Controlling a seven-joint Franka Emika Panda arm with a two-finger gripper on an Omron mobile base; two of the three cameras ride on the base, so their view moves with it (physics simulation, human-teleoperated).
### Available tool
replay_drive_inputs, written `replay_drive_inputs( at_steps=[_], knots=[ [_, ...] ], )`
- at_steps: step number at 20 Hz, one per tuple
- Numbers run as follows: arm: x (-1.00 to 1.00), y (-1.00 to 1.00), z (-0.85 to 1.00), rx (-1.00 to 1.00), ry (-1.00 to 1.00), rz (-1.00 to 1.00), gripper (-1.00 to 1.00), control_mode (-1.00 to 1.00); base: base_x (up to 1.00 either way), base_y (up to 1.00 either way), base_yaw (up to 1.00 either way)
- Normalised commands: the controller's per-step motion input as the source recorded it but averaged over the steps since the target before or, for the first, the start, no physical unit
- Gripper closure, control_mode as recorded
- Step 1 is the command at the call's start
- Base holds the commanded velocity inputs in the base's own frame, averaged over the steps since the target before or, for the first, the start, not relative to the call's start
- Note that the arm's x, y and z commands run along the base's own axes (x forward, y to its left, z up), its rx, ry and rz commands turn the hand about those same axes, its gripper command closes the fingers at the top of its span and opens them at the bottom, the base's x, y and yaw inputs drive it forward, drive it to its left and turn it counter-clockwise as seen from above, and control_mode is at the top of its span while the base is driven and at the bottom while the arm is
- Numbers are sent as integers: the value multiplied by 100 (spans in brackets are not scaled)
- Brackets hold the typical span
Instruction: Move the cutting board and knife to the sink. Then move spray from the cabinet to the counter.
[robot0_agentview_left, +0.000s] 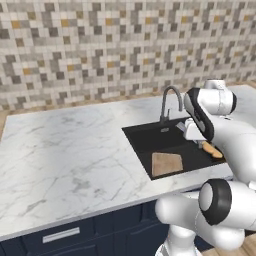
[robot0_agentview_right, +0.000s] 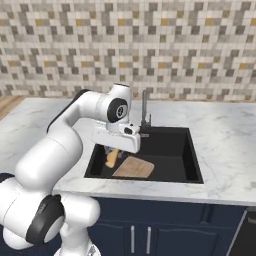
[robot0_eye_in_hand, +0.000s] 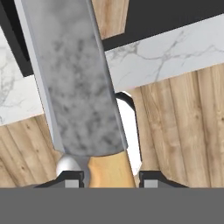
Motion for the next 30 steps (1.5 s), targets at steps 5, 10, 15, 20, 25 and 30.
replay_drive_inputs(
  at_steps=[5,10,15,20,25,30],
  knots=[
    [0,0,0,0,0,0,100,100,16,20,-3],
    [1,0,-1,0,0,-5,100,-100,1,0,0],
    [7,17,-11,0,0,-28,100,-100,0,0,0],
    [8,24,-14,0,0,-35,100,-100,0,0,0],
    [40,2,-35,-3,2,-35,100,-100,0,0,0],
    [53,0,-27,-8,11,-25,100,-100,0,0,0]
  ],
)
